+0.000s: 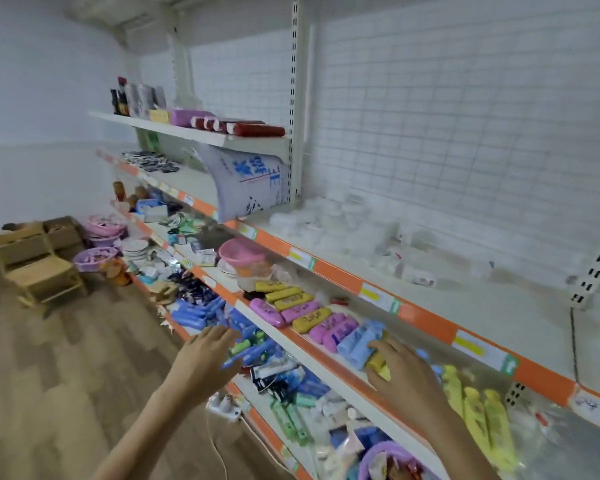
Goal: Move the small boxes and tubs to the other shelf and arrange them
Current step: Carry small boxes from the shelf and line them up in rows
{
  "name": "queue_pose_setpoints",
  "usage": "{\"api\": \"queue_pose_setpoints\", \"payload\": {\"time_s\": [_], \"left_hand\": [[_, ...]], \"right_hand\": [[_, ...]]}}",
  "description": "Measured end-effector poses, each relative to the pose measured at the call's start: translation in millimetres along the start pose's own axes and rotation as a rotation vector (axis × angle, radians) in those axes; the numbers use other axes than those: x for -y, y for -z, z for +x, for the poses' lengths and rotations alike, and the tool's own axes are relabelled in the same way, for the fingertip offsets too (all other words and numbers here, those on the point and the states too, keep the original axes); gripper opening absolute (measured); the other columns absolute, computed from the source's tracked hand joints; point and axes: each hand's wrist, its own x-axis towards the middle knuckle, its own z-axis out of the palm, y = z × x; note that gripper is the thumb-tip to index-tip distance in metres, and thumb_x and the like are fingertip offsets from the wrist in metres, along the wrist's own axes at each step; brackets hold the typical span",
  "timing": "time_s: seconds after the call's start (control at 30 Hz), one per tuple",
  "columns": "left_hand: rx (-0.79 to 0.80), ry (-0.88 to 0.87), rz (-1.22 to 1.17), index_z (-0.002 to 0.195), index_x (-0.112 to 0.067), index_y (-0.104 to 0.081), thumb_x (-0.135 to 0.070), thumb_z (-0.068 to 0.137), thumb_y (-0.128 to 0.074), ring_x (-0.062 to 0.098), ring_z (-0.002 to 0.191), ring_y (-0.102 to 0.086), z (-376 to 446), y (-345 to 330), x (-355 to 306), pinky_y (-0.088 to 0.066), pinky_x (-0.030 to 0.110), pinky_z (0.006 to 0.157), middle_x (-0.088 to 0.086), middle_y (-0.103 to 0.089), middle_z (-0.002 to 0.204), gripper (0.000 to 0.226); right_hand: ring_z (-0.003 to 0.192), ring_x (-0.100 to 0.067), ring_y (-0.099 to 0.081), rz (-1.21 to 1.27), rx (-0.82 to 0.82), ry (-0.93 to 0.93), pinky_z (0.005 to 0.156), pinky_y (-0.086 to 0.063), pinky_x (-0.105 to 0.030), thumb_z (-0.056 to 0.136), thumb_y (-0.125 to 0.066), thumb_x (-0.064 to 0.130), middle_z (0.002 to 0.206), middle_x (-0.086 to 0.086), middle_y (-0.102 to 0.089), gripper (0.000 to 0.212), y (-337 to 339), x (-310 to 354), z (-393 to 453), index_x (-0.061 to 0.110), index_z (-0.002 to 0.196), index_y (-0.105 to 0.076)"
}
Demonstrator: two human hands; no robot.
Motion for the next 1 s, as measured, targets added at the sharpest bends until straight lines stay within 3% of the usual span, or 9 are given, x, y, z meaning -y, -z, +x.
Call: {"api": "queue_pose_setpoints", "payload": {"time_s": [0.17,0.3,0.57,0.77,1.0], "left_hand": [[-0.014,-0.056,-0.06,0.122,-0.021,-0.056,-0.035,0.086,-0.059,0.019,0.109,-0.055,56,0,47,-0.043,0.031,0.087,-0.002,-0.059,0.115,0.04],[-0.031,-0.096,-0.12,0.128,-0.021,-0.05,-0.035,0.088,-0.056,0.018,0.114,-0.05,110,-2,69,-0.041,0.028,0.088,-0.002,-0.055,0.122,0.042],[-0.088,-0.197,-0.234,0.123,-0.02,-0.056,-0.029,0.085,-0.061,0.021,0.108,-0.056,238,-20,69,-0.045,0.03,0.08,-0.001,-0.058,0.119,0.039],[-0.098,-0.25,-0.246,0.125,-0.021,-0.052,-0.035,0.088,-0.056,0.015,0.115,-0.05,355,-35,64,-0.042,0.029,0.09,-0.003,-0.055,0.122,0.04],[-0.085,-0.294,-0.265,0.124,-0.022,-0.05,-0.038,0.088,-0.057,0.009,0.108,-0.051,477,-54,65,-0.044,0.025,0.086,-0.005,-0.054,0.12,0.04]], "right_hand": [[0.119,-0.015,-0.048,0.019,0.001,-0.012,0.095,-0.04,-0.027,0.088,-0.048,0.037,0.129,0.004,-0.051,0.043,-14,30,60,0.022,0.129,-0.048],[0.12,-0.013,-0.046,-0.033,-0.029,-0.01,0.093,-0.039,-0.026,0.09,-0.05,0.035,0.13,0.008,-0.048,0.041,-10,29,106,0.025,0.129,-0.046],[0.118,-0.01,-0.047,-0.067,-0.148,-0.05,0.091,-0.036,-0.026,0.09,-0.053,0.034,0.126,0.012,-0.051,0.035,4,-3,209,0.028,0.124,-0.05],[0.117,-0.011,-0.048,-0.032,-0.18,-0.076,0.09,-0.041,-0.026,0.089,-0.054,0.033,0.125,0.01,-0.051,0.036,7,-38,302,0.026,0.124,-0.051],[0.111,-0.01,-0.048,0.02,-0.19,-0.106,0.086,-0.038,-0.023,0.09,-0.054,0.034,0.117,0.01,-0.052,0.034,5,-72,399,0.028,0.123,-0.051]]}}
